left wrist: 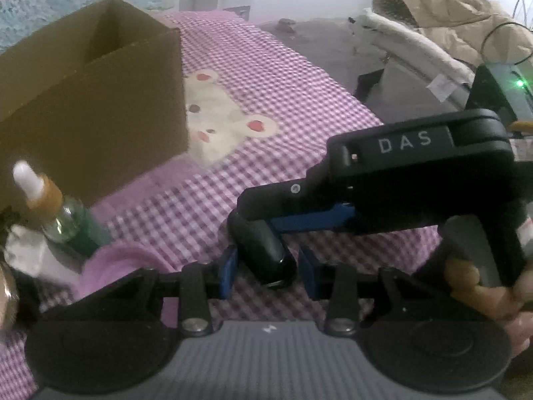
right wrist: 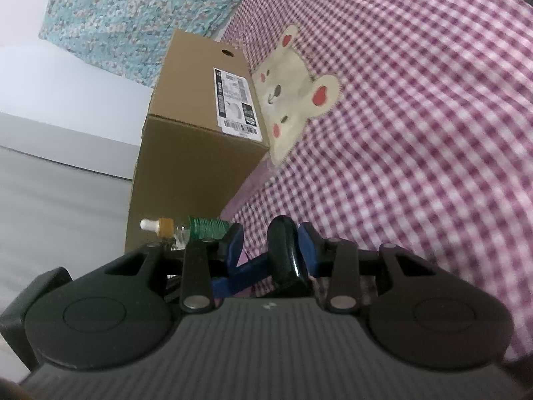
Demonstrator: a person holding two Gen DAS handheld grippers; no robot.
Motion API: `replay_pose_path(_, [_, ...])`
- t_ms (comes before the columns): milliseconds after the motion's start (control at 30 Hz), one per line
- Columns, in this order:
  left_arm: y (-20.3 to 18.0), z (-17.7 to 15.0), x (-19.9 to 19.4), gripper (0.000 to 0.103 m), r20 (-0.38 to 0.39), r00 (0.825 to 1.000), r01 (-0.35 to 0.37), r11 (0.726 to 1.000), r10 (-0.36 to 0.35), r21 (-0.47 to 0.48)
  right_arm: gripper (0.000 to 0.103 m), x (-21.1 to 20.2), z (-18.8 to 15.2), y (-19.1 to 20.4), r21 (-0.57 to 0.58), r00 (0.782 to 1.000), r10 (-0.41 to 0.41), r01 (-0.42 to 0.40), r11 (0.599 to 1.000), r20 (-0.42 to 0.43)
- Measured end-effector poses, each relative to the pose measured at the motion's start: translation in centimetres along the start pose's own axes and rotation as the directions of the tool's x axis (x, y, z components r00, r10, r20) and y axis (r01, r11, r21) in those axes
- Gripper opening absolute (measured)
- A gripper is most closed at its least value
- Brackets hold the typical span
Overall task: Organize rigid objects
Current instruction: 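Reach the right tool to the second black case and grasp it, then carry the second black case into the box and open the right tool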
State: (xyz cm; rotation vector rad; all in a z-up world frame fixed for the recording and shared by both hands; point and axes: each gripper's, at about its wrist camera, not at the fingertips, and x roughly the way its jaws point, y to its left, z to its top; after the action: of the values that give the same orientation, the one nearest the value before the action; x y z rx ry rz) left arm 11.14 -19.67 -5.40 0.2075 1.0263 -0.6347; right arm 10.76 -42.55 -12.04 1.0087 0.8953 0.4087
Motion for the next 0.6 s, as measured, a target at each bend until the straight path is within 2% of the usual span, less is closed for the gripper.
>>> replay_pose_path(300, [-0.7,-2.1,-0.8,0.038,0.062,0.998,-0.017,0.999,0.016,0.026,0.033,-1.6,-2.2,-0.1,-0.046,1.0,-0.003,0.003,0.999,-0.004])
replay_pose_path(400, [-0.5,-2.3,-1.1,0.037,0.067,0.998,-0.01,1.0,0.008,0.028,0.026,-1.6,-2.8,-0.1,-0.032,0.999,0.042,-0.042,0.999,-0.026])
replay_pose_path(500, [-0.7,-2.6,-1.2,0.035,0.075,0.997,-0.016,0.999,0.013,0.039,0.025,-1.7,-3.3,0.5,-0.06,1.0,0.015,-0.016,0.998,-0.019])
replay_pose_path(600, [-0.9,-2.9,-1.3,0.03,0.088,0.996,-0.036,0.998,0.031,0.058,0.024,-1.6,-3.4,0.6,-0.072,1.0,-0.015,0.014,0.997,-0.014])
